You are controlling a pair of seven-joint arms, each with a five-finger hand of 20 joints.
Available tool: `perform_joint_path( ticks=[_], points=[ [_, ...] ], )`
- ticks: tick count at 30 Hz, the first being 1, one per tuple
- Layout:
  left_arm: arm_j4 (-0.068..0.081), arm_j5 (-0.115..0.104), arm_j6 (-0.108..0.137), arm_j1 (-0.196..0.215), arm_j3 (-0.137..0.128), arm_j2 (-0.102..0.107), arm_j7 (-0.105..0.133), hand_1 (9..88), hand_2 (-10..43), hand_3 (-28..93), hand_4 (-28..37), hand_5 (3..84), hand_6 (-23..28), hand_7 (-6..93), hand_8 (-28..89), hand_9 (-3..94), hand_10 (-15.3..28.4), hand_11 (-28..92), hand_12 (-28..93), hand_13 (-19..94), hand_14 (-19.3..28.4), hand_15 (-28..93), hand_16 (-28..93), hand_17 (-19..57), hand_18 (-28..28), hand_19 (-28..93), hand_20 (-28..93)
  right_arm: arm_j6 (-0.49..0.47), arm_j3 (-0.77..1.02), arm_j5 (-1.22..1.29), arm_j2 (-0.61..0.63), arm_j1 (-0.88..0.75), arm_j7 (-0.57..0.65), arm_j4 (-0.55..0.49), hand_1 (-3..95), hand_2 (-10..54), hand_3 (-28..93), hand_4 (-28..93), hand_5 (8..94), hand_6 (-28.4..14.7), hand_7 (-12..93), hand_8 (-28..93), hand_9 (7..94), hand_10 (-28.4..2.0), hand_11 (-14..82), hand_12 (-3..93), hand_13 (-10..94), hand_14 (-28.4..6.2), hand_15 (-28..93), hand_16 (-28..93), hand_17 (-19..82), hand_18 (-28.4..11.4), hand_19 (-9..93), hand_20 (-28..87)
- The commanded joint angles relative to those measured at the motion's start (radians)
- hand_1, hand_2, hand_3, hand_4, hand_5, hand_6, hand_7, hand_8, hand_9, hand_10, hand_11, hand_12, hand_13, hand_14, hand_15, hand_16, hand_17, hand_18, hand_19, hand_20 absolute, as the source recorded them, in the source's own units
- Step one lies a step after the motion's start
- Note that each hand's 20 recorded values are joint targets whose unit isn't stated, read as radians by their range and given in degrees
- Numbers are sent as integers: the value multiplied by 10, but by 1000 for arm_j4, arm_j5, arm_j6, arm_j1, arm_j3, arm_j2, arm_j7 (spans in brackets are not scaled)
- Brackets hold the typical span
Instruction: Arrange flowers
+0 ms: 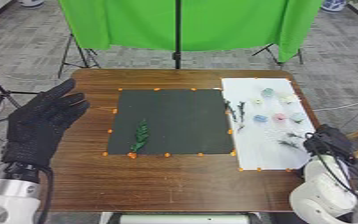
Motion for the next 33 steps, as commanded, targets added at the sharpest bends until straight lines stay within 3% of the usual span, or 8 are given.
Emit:
perform_joint_path(
  ticks=[1,6,11,16,20,26,32,33],
  points=[
    [-12,5,4,18,-24,-13,-23,219,77,781,-228,413,124,129,-84,346,227,326,112,240,284,554,-110,-97,278,610,43,0,-73,-28,-2,149,-38,-103,561,-95,666,-283,898,-7,155,52,937,-101,287,187,925,-40,530,196,492,-174,932,-110],
    [-12,9,1,8,-32,-13,-43,218,77,781,-228,413,124,129,-84,347,227,326,112,240,284,552,-111,-97,278,610,43,-11,-278,25,-77,417,-90,-109,556,-95,676,-283,900,-4,159,59,937,-99,301,182,931,-42,530,201,491,-180,932,-86],
    [-15,12,8,-14,-39,-7,-74,219,77,781,-228,413,124,129,-84,346,227,325,112,240,284,553,-110,-97,278,610,43,-37,-506,95,-233,688,-136,-25,554,-95,678,-283,901,-4,161,62,937,-100,311,173,933,-42,528,205,489,-183,932,-64],
    [-5,18,1,-92,-10,22,-102,219,77,780,-229,413,124,128,-84,347,227,325,111,240,284,553,-110,-97,279,611,43,-73,-604,150,-393,806,-173,71,553,-95,680,-283,902,-5,163,64,937,-99,316,170,935,-42,530,208,490,-185,932,-47],
    [9,24,-20,-149,9,34,-120,220,78,779,-229,413,124,128,-84,346,227,326,111,240,284,552,-110,-97,280,611,43,-93,-662,190,-485,857,-190,149,551,-95,683,-283,903,-5,163,64,937,-99,321,170,936,-42,531,208,490,-186,932,-39],
    [28,17,-49,-192,29,50,-110,220,78,778,-228,412,124,128,-84,345,227,325,111,240,284,552,-110,-97,280,612,42,-98,-755,258,-576,923,-172,247,549,-95,686,-283,901,-4,164,67,937,-98,324,168,937,-42,533,208,490,-186,932,-33],
    [58,13,-83,-258,72,61,-104,220,78,778,-228,412,123,129,-84,346,228,325,111,240,284,552,-110,-97,280,612,41,-126,-783,306,-619,935,-156,298,537,-95,695,-283,898,-5,166,69,937,-97,327,169,934,-44,534,208,484,-189,932,-30],
    [57,11,-84,-254,75,64,-96,219,78,779,-228,412,123,129,-84,346,228,325,111,240,284,552,-110,-97,280,612,41,-123,-800,315,-624,944,-152,308,536,-95,697,-283,897,-6,167,69,937,-97,327,169,933,-44,534,208,483,-189,932,-29]
  ],
)
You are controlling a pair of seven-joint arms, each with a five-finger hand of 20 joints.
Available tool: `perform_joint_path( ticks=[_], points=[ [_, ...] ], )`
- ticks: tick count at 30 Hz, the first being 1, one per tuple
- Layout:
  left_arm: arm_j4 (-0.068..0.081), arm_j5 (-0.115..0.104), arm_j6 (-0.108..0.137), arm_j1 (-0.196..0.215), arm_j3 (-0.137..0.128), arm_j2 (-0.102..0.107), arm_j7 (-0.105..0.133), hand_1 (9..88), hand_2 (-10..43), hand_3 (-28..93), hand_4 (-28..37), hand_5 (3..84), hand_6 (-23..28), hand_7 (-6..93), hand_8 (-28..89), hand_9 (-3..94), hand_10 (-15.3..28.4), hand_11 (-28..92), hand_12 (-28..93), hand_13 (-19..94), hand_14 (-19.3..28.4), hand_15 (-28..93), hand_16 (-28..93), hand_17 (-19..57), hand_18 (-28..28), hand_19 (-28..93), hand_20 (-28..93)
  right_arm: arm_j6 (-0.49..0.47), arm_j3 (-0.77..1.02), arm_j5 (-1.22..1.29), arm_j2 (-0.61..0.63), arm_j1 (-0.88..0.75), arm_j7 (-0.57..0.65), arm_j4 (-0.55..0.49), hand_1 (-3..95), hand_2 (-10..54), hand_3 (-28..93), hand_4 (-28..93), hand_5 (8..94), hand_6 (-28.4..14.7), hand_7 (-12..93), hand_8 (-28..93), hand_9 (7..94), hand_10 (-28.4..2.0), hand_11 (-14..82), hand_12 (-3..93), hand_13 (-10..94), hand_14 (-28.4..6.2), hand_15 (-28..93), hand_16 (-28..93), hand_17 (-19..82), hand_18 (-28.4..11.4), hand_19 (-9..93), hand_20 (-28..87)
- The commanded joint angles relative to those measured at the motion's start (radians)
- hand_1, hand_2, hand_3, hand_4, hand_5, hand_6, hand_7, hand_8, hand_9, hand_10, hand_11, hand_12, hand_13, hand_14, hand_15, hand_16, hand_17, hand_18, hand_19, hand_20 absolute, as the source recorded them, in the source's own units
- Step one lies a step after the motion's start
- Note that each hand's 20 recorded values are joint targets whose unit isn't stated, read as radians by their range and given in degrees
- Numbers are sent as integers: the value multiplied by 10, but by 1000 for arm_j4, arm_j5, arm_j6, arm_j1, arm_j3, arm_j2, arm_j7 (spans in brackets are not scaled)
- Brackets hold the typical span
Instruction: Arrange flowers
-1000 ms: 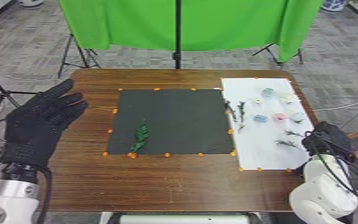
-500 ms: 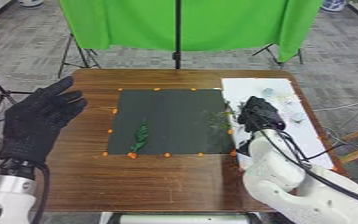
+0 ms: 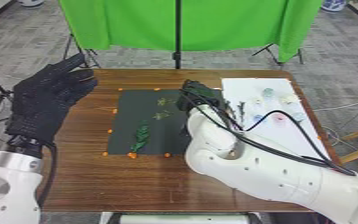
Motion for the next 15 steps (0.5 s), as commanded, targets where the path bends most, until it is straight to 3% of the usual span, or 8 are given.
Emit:
perform_joint_path(
  ticks=[1,5,10,12,15],
  points=[
    [35,-6,-52,-53,50,17,9,219,78,779,-227,412,124,129,-84,346,228,325,111,240,284,553,-110,-97,280,612,41,-33,-31,46,-67,12,21,42,535,-95,697,-283,896,-7,167,69,937,-97,327,169,932,-44,534,208,482,-189,932,-28],
    [46,-6,-71,-79,73,19,7,219,78,779,-228,413,124,128,-84,346,228,324,111,240,284,553,-110,-96,280,612,41,-26,-56,74,-86,23,38,69,533,-95,698,-283,892,-8,169,70,937,-97,325,171,930,-45,535,208,478,-190,932,-27],
    [52,-13,-84,-79,83,31,25,219,77,780,-227,413,124,128,-84,347,229,324,112,240,284,553,-111,-97,280,613,40,-8,-89,126,-105,44,56,91,534,-95,697,-283,890,-8,171,69,937,-97,326,173,930,-45,536,206,477,-191,932,-26],
    [61,-11,-98,-102,98,31,17,219,77,781,-228,413,124,128,-84,347,228,325,112,240,284,553,-111,-97,280,612,40,15,-107,146,-102,57,68,94,531,-95,698,-283,889,-8,171,68,937,-97,326,174,929,-45,537,206,477,-190,932,-25],
    [64,-10,-108,-107,101,32,15,219,77,781,-228,413,124,128,-84,346,228,325,112,240,284,553,-110,-96,280,612,40,23,-126,142,-105,67,69,101,527,-95,699,-283,885,-9,172,65,937,-99,325,175,929,-45,538,205,476,-190,932,-25]
  ],
)
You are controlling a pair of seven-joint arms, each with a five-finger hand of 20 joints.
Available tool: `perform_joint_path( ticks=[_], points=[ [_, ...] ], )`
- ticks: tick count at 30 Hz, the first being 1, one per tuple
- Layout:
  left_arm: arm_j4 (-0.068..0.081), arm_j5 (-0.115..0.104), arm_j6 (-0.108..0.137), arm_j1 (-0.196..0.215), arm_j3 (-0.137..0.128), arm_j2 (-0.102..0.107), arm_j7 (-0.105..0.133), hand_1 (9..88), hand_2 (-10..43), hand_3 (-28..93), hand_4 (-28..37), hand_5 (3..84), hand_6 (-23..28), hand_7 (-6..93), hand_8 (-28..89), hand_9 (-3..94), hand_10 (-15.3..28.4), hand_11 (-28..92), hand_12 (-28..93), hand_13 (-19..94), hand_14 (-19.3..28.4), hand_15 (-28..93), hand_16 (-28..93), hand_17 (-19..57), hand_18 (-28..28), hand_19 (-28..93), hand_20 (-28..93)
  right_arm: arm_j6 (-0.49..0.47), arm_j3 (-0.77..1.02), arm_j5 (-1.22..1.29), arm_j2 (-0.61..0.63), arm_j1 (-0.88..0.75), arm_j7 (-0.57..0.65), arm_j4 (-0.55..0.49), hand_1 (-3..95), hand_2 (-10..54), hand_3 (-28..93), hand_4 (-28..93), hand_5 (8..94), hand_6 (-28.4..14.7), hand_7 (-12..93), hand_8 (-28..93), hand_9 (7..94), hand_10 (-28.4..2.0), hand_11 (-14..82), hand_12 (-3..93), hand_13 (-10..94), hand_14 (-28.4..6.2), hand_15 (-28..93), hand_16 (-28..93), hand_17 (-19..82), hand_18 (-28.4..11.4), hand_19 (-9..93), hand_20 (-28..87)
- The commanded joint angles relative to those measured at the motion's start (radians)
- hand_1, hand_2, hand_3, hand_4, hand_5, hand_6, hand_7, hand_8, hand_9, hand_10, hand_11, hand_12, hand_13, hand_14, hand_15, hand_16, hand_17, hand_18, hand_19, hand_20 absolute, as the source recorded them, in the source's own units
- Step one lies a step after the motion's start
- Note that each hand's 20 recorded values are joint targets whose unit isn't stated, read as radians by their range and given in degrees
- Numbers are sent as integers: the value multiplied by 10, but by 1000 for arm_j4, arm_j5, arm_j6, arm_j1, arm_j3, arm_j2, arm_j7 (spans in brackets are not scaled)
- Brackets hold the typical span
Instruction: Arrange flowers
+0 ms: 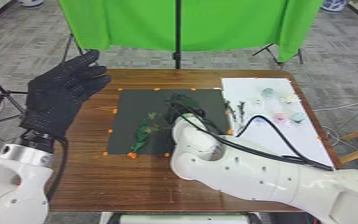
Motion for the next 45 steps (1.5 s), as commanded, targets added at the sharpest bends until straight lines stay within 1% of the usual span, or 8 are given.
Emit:
perform_joint_path(
  ticks=[1,16,23,25,27,31,37,45],
  points=[
    [19,-4,-39,-21,22,3,-9,219,77,781,-228,412,124,129,-84,346,228,325,112,240,284,553,-110,-96,280,612,40,40,-32,41,-23,32,24,12,526,-95,699,-283,884,-9,172,65,937,-99,325,175,929,-45,538,205,476,-190,932,-25],
    [24,-2,-42,-24,26,-3,-5,218,76,783,-227,413,124,129,-84,346,228,325,112,239,284,553,-110,-96,280,613,38,61,-47,34,-37,40,41,13,465,-95,695,-281,820,-29,145,22,927,-112,285,184,909,-50,551,197,466,-193,932,-30],
    [9,-2,-31,10,-6,-6,-4,219,77,783,-226,414,124,128,-84,346,228,326,111,240,284,553,-111,-97,279,614,38,59,-33,16,-13,27,30,-40,424,-91,714,-280,795,-32,136,-14,921,-115,283,183,904,-53,553,194,463,-195,932,-38],
    [6,-1,-30,16,-10,-15,-12,219,77,784,-225,414,125,128,-84,346,228,325,112,240,284,553,-110,-97,279,613,38,67,-26,16,7,19,32,-61,417,-88,717,-277,793,-32,136,-30,921,-116,283,182,904,-53,554,193,463,-195,932,-38],
    [1,1,-26,26,-21,-18,-15,219,77,784,-225,414,125,128,-84,346,228,325,111,240,284,553,-110,-96,279,613,38,80,-24,6,34,15,47,-86,395,-77,724,-261,786,-33,140,-96,921,-120,282,181,903,-53,554,191,464,-195,932,-41],
    [-16,3,-10,67,-51,-24,-11,218,77,784,-226,414,125,128,-84,346,228,325,111,240,284,554,-111,-96,279,613,38,78,1,-26,91,-13,49,-136,376,-61,715,-254,760,-38,141,-113,920,-124,282,182,905,-55,555,190,468,-199,932,-39],
    [-23,-3,1,86,-62,-19,-2,219,77,783,-227,414,125,128,-84,346,228,327,111,239,284,553,-111,-96,280,614,38,48,34,5,149,-48,65,-153,349,-37,705,-244,721,-57,128,-114,920,-132,281,182,909,-57,558,191,476,-205,932,-37],
    [-17,-6,2,82,-51,-15,11,218,77,784,-226,414,125,128,-84,346,228,326,111,240,284,553,-111,-97,280,614,38,-36,34,94,128,-57,47,-125,338,-32,718,-229,680,-68,109,-110,915,-137,282,184,903,-61,564,193,472,-210,932,-32]
  ],
)
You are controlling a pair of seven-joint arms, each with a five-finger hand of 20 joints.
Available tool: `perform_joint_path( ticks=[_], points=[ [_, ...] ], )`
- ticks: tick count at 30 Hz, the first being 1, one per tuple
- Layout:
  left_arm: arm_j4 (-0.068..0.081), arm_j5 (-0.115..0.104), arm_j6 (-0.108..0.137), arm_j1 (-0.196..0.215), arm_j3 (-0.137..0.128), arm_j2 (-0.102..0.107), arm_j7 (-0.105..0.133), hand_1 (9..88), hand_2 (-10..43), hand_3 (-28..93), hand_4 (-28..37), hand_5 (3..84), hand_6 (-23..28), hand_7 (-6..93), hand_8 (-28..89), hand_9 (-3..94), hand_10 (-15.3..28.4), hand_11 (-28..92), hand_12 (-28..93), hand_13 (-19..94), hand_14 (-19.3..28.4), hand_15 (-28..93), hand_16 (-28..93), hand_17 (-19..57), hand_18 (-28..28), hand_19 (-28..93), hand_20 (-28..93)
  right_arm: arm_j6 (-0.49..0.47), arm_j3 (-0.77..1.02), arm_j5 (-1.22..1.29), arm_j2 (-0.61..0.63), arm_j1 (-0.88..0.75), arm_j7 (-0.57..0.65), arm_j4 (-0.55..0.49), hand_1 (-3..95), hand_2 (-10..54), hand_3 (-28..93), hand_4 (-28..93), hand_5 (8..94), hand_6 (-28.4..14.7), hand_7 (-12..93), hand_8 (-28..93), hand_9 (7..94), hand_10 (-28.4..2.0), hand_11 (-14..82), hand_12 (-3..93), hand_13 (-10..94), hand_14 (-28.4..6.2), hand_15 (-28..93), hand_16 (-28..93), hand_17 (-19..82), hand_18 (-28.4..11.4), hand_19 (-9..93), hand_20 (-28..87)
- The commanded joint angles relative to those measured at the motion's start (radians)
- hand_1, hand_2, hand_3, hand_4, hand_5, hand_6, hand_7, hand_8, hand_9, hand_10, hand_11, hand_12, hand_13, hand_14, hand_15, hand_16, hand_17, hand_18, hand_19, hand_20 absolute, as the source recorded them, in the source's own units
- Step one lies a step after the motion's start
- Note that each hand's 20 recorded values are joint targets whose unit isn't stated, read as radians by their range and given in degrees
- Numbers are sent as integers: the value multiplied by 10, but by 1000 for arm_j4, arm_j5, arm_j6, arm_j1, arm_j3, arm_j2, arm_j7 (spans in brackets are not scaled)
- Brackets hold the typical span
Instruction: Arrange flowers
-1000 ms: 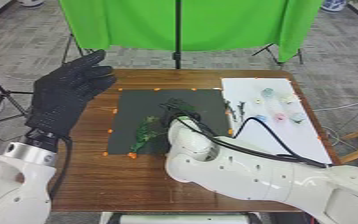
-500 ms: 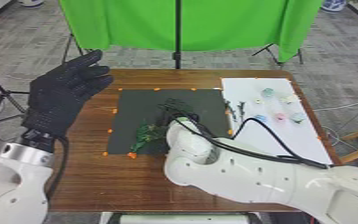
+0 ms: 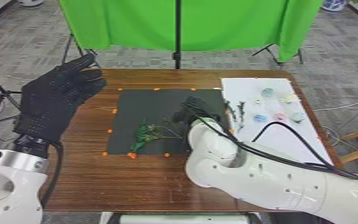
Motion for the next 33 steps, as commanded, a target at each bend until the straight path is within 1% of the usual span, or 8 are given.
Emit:
perform_joint_path(
  ticks=[1,4,10,11,22,27,28,33],
  points=[
    [3,-7,15,13,6,1,10,218,77,784,-226,414,125,128,-84,346,228,326,111,240,284,553,-111,-97,280,615,38,-80,-4,71,-17,-12,-10,32,338,-32,720,-228,677,-68,109,-110,914,-138,283,185,901,-62,566,193,470,-211,932,-33],
    [4,-4,16,7,6,-3,6,218,77,784,-226,414,125,128,-84,346,229,326,111,240,284,553,-111,-96,280,615,37,-116,4,93,-33,-16,-20,36,339,-31,723,-227,673,-66,108,-110,912,-139,284,185,897,-64,570,193,468,-212,932,-36],
    [1,-10,22,26,-3,5,20,218,77,784,-226,414,125,129,-84,347,228,327,111,240,284,554,-112,-96,280,616,37,-146,-9,93,-37,-28,-31,11,340,-28,722,-228,672,-65,108,-110,912,-140,286,184,895,-67,575,189,466,-213,932,-45],
    [1,-10,22,25,-4,2,13,219,77,784,-226,414,125,129,-84,347,228,327,111,240,284,554,-112,-96,280,616,37,-152,-13,92,-36,-29,-31,4,340,-28,722,-228,673,-64,108,-110,912,-140,286,184,894,-67,575,189,466,-213,932,-46],
    [5,-5,17,17,-2,-3,-1,218,78,784,-226,415,125,130,-84,347,228,327,110,240,284,554,-112,-96,280,616,36,-188,-16,72,-38,-65,-61,-62,339,-24,722,-225,705,-63,108,-111,916,-139,289,184,897,-69,580,184,467,-215,932,-48],
    [3,-5,18,21,1,1,0,219,78,784,-226,415,125,130,-85,347,228,328,111,240,284,554,-111,-96,280,617,37,-203,-12,61,-43,-79,-68,-79,339,-22,722,-225,713,-62,110,-111,920,-140,289,184,899,-70,581,184,468,-215,932,-48],
    [1,-7,23,26,-1,4,8,219,78,785,-227,415,125,130,-85,347,229,328,111,240,284,554,-111,-96,280,617,37,-202,-15,56,-42,-79,-68,-82,338,-22,722,-225,717,-63,111,-111,921,-140,290,184,900,-70,581,184,468,-215,932,-48],
    [1,-9,27,29,-3,6,4,220,78,783,-227,414,125,130,-85,347,228,328,111,240,284,554,-111,-96,280,617,36,-211,-11,50,-42,-86,-63,-89,336,-19,721,-225,729,-65,111,-111,924,-139,290,185,903,-69,581,183,471,-216,932,-47]
  ],
)
